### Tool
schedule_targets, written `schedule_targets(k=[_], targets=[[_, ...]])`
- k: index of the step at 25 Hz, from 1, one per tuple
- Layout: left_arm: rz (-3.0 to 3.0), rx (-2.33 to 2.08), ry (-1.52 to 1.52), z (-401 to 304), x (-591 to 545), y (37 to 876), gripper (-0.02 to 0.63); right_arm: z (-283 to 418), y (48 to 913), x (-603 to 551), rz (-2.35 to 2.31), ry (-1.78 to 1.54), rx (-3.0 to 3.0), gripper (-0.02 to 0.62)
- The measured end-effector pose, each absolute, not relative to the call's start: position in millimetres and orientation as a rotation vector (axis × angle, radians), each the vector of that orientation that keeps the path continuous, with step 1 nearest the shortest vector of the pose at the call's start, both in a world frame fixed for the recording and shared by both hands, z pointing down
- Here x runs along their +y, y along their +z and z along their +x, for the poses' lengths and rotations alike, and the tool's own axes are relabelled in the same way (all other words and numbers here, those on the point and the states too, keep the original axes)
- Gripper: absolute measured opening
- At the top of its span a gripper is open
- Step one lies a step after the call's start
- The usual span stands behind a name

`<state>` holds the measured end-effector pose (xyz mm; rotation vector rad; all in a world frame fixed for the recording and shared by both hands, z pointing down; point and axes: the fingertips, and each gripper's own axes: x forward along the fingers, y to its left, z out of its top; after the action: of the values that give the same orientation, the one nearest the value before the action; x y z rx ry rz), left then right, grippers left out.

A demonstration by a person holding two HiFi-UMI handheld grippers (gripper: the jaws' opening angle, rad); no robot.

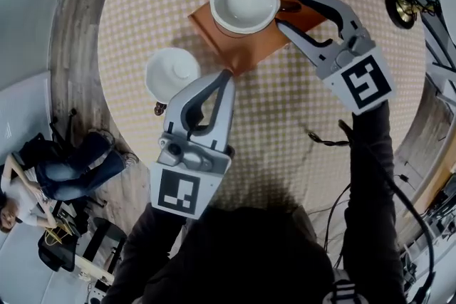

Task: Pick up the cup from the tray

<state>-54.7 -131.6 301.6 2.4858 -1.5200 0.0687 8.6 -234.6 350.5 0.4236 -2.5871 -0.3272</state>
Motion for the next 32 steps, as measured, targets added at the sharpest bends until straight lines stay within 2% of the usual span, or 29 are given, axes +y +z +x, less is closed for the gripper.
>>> schedule_targets(k=[3,7,11,14,32], targets=[[2.478,-1.509,0.077,-51,-128,307,0.006,9,356,-231,0.322,-0.387,-2.556,0.175],[2.475,-1.508,0.083,-54,-131,313,0.006,4,350,-233,0.308,-0.31,-2.662,0.13],[2.476,-1.508,0.073,-59,-130,312,0.006,-4,349,-226,0.173,-0.313,-2.675,0.129],[2.471,-1.507,0.072,-61,-133,310,0.006,-11,348,-222,0.122,-0.288,-2.69,0.072],[2.473,-1.519,0.088,-53,-134,312,0.006,-9,342,-213,0.361,-0.203,-2.81,0.044]])
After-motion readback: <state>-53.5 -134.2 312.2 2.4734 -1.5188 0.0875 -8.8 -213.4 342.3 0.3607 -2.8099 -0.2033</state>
